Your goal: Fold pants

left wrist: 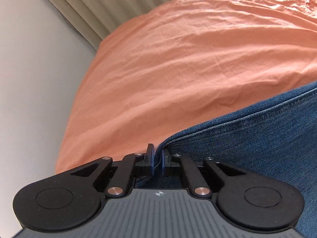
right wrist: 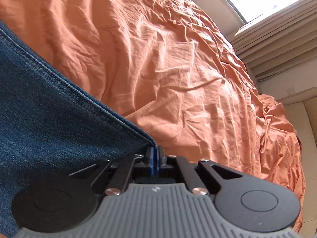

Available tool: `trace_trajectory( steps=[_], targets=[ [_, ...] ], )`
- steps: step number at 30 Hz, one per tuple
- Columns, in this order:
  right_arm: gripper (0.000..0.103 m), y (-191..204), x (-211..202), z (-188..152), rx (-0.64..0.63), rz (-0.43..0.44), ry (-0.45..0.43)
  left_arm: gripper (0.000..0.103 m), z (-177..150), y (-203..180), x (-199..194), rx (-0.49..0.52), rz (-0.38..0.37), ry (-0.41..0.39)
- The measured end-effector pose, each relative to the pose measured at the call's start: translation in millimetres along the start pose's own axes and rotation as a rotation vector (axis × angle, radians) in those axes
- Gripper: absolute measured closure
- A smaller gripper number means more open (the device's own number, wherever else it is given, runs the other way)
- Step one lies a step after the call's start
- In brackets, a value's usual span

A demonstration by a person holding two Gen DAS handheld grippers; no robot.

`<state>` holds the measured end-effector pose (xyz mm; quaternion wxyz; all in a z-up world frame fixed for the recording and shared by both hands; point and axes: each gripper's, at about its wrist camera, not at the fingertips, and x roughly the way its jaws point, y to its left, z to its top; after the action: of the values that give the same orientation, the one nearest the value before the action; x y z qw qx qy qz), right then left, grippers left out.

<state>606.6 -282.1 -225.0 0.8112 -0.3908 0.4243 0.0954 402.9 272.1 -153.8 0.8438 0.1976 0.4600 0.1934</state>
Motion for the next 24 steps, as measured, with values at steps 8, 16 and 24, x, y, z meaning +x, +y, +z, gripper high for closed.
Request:
trace_trajectory(
  steps=[8, 16, 24],
  targets=[
    [0.103, 14.0, 37.6, 8.4, 0.043, -0.009, 0.057, 0.091, 13.0, -12.3, 24.1, 0.022, 0.002, 0.044],
    [0.047, 1.9, -1.1, -3.0, 0.232, 0.035, -0.016, 0.021, 3.0, 14.7, 2.9, -0.082, -0.069, 0.006],
    [0.046, 74.8, -97.0, -33.6, 0.449, 0.344, -0.147, 0.021, -48.9, 81.6, -64.3, -0.330, -0.176, -0.060]
  ],
)
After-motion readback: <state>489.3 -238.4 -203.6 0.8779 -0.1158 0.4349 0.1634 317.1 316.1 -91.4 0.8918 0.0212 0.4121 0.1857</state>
